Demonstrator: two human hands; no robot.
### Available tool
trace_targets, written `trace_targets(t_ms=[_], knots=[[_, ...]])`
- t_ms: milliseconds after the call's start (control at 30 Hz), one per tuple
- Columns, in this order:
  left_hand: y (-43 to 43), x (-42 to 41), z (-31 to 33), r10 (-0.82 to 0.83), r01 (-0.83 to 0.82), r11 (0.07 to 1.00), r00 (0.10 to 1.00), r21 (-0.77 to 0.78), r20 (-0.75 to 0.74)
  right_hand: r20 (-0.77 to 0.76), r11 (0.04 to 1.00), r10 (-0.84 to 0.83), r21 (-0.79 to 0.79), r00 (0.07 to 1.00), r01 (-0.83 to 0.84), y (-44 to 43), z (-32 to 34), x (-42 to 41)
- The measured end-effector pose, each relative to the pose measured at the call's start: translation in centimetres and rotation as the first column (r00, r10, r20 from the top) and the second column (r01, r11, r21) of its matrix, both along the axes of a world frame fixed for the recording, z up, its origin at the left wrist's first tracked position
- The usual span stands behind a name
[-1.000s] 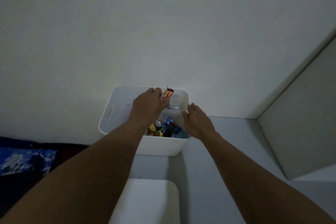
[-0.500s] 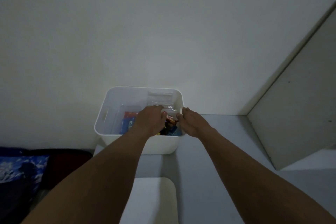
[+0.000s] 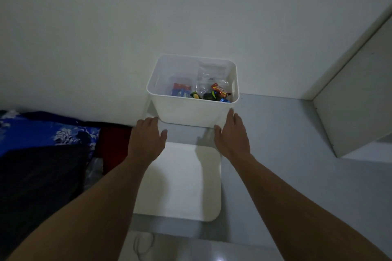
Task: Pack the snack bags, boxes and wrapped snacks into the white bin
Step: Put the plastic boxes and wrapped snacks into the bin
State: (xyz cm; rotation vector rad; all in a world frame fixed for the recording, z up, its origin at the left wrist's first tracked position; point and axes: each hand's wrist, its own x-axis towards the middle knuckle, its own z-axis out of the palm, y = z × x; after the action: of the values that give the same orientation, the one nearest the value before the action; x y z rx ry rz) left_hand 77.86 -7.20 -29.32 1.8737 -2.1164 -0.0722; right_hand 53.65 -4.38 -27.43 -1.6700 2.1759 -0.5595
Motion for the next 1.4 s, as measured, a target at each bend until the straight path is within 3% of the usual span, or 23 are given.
trace_targets(t_ms=[133,267,367,500,600,767,1000,1267,1400], knots=[[2.9,2.9,-4.2,0.109,-0.11,0.954,0.994,0.278,0.022,-0.02,0.989,-0.003,0.147,1.0,0.006,3.4,-3.4,1.4],[5.3,4.7,-6.6,0.155,-0.209,0.881,0.975,0.425,0.159,-0.096,0.914,-0.024,0.4,0.995,0.06,6.5,-6.4,2.7],[6.3,5.1,-7.2,0.268,-0.291,0.788,0.956,0.543,0.124,-0.066,0.843,-0.035,0.534,0.997,0.065,8.3,-7.9,4.0],[5.6,5.1,-7.2,0.512,-0.405,0.661,0.859,0.632,0.014,0.018,0.848,-0.155,0.515,0.988,0.124,9.4,-8.6,4.8],[5.0,6.0,-6.6,0.589,-0.424,0.617,0.807,0.663,-0.032,0.085,0.851,-0.281,0.482,0.956,0.207,10.0,-8.1,4.5],[5.3,7.3,-4.3,0.586,-0.376,0.691,0.792,0.617,-0.172,0.161,0.885,-0.417,0.295,0.895,0.36,11.5,-5.6,4.7],[3.8,7.9,3.4,0.54,-0.311,0.785,0.768,0.536,-0.345,0.363,0.916,-0.393,0.068,0.845,0.396,10.7,2.1,4.5],[0.0,6.9,12.1,0.476,-0.236,0.841,0.749,0.487,-0.461,0.428,0.915,-0.359,-0.013,0.83,0.402,7.0,10.6,2.6],[-2.7,5.7,13.9,0.414,-0.158,0.893,0.656,0.422,-0.631,0.474,0.901,-0.353,-0.06,0.806,0.43,4.1,12.8,1.0]])
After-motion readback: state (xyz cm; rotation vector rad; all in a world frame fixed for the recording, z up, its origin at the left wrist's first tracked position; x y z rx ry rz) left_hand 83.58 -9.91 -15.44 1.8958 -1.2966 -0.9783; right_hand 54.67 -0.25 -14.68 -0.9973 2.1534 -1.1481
